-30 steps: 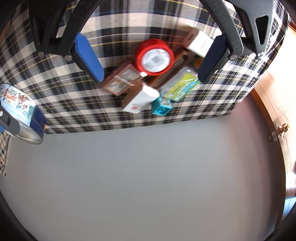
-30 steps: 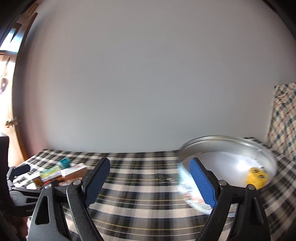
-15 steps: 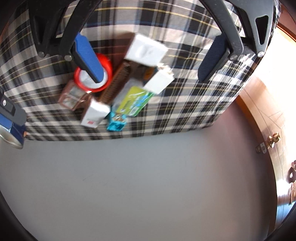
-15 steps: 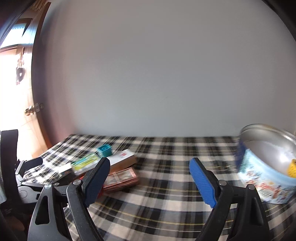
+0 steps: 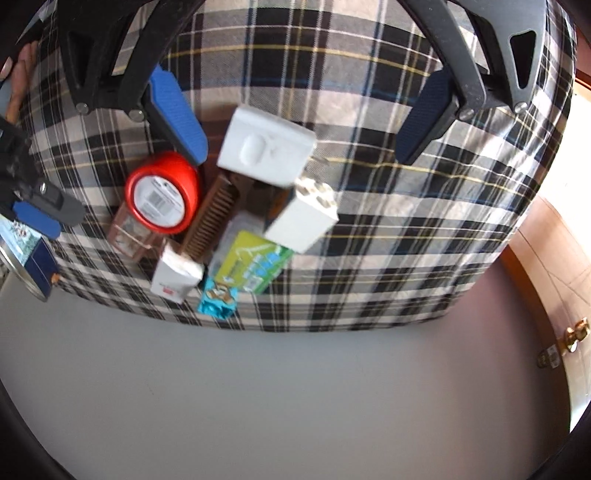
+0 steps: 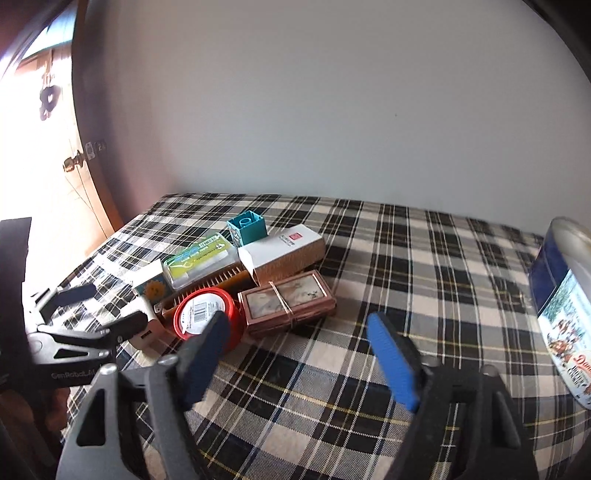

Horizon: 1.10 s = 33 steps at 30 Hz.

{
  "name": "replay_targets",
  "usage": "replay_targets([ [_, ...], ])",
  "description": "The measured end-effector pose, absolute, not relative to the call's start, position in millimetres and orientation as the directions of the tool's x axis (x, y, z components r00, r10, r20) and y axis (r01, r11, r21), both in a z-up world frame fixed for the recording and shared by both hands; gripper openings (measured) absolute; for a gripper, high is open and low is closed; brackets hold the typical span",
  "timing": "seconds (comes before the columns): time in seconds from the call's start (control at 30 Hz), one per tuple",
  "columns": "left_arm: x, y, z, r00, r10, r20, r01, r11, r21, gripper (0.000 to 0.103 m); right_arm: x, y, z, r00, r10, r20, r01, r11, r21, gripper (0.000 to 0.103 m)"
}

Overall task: Organize rigid objects
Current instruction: 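Grasp the white plug block with the left gripper while the right grasps the brown framed box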

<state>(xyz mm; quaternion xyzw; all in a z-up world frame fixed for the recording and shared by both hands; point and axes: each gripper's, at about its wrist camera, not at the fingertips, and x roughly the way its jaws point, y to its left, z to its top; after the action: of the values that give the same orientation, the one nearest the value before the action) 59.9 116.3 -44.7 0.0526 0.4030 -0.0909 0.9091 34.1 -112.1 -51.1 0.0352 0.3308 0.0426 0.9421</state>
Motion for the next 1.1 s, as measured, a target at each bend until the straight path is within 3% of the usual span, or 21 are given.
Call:
replay_targets([
  [0.13, 68.9, 109.1, -56.0, 0.627, -0.069, -0.776, 0.202, 0.977, 0.075, 0.103, 36.1, -116.1, -55.0, 0.766, 0.102, -0.634, -0.040, 0.993, 0.112, 0.076],
  [0.27, 79.7, 124.3, -64.2, 0.574, -0.101, -0.813, 0.154, 0.988, -0.014, 0.103, 43.1, -120.5, -60.4, 0.731, 0.071, -0.678, -0.005, 0.995, 0.098, 0.076],
  [0.33, 79.9, 126.3, -63.5, 0.579, -0.105, -0.808, 0.146, 0.989, -0.024, 0.095, 47.4, -124.9, -64.6, 0.706, 0.059, -0.706, 0.009, 0.996, 0.092, 0.076],
  [0.4, 76.7, 122.6, -60.1, 0.594, -0.126, -0.795, 0.174, 0.984, -0.026, 0.066, 53.0, -126.8, -69.0, 0.678, 0.077, -0.731, -0.004, 0.995, 0.101, 0.076],
  [0.43, 74.5, 119.8, -58.3, 0.602, -0.136, -0.786, 0.193, 0.981, -0.022, 0.064, 55.3, -126.3, -70.5, 0.669, 0.088, -0.738, -0.013, 0.994, 0.107, 0.076],
  [0.77, 58.5, 111.5, -37.5, 0.649, -0.262, -0.714, 0.303, 0.950, -0.074, 0.064, 82.1, -105.8, -77.8, 0.612, 0.136, -0.779, -0.124, 0.989, 0.076, 0.076],
  [1.1, 65.2, 134.7, -24.6, 0.717, -0.244, -0.653, 0.219, 0.968, -0.121, 0.064, 113.1, -92.9, -82.5, 0.612, 0.106, -0.784, -0.107, 0.993, 0.051, 0.077],
])
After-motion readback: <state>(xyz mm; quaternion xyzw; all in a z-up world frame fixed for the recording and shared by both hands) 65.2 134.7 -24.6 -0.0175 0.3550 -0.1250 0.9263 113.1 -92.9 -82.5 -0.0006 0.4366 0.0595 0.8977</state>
